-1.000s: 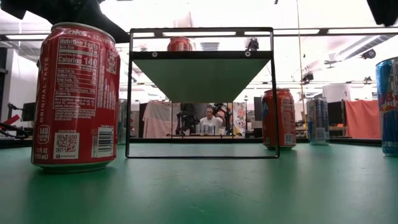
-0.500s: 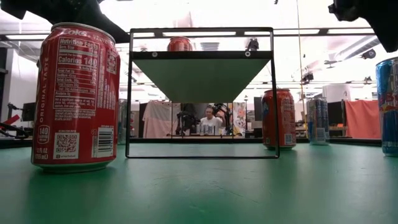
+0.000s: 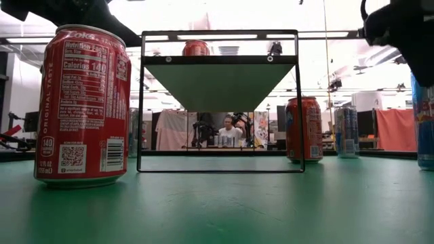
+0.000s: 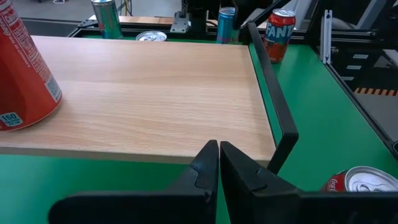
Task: Place canned beverage on shelf
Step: Put the blue can on the shelf
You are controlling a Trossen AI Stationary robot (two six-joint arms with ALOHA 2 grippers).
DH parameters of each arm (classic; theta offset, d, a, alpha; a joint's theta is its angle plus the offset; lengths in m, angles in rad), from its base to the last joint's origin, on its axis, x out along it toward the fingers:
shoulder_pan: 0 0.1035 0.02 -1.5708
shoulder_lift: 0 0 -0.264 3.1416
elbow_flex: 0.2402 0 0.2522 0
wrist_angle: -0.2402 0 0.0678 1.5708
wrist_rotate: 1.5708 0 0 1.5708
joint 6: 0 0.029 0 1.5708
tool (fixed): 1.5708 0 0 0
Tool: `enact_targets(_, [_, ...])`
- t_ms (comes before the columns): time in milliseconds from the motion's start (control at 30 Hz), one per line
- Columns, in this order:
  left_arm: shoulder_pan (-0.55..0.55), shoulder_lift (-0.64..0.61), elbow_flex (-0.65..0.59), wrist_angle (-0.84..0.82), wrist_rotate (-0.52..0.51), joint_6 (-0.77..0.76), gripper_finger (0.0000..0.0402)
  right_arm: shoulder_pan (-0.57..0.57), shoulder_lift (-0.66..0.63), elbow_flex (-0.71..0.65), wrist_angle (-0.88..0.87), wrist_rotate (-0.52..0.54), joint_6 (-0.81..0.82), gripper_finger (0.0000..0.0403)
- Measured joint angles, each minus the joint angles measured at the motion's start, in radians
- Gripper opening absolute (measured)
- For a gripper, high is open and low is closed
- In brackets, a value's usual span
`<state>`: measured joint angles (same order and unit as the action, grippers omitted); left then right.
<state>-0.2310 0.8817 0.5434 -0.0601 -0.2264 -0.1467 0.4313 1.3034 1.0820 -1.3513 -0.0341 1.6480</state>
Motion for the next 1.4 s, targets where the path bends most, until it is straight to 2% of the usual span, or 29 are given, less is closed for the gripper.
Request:
enact_targets(167, [0.000, 0.000, 0.000, 0.000, 0.000, 0.000, 0.0000, 0.000, 0.000, -0.067, 0.086, 0.008, 0.030, 0.0312])
enact_targets(367, [0.000, 0.000, 0.000, 0.000, 0.000, 0.004, 0.0000, 0.000, 0.000, -0.095, 0.106, 0.011, 0.060, 0.0226])
enact_targets(533, [0.000, 0.000, 0.000, 0.001, 0.000, 0.008, 0.0000, 0.000, 0.001, -0.039, 0.092, 0.041, 0.043, 0.0226])
enact_targets(633, [0.000, 0.000, 0.000, 0.017, 0.000, 0.016, 0.0000, 0.001, 0.002, 0.058, 0.017, 0.158, 0.042, 0.0226])
enact_targets(767, [0.000, 0.000, 0.000, 0.048, 0.000, 0.039, 0.0000, 0.001, 0.006, 0.217, -0.121, 0.391, 0.032, 0.0226])
enact_targets(833, [0.000, 0.000, 0.000, 0.075, 0.000, 0.042, 0.0000, 0.005, 0.006, 0.298, -0.131, 0.523, -0.002, 0.0226])
enact_targets(967, [0.000, 0.000, 0.000, 0.119, 0.000, 0.055, 0.0000, 0.005, 0.010, 0.430, -0.096, 0.755, -0.161, 0.0226])
enact_targets(1067, [0.000, 0.000, 0.000, 0.148, 0.000, 0.078, 0.0000, 0.005, 0.023, 0.486, 0.045, 0.891, -0.385, 0.0226])
enact_targets(1233, [0.000, 0.000, 0.000, 0.248, 0.000, 0.137, 0.0001, 0.005, 0.066, 0.493, 0.466, 0.910, -0.842, 0.0226])
enact_targets(1300, [0.000, 0.000, 0.000, 0.298, 0.001, 0.163, 0.0009, 0.005, 0.086, 0.493, 0.583, 0.896, -0.957, 0.0226])
enact_targets(1400, [-0.001, 0.000, 0.000, 0.344, 0.028, 0.208, 0.0034, 0.005, 0.120, 0.504, 0.663, 0.891, -1.044, 0.0226])
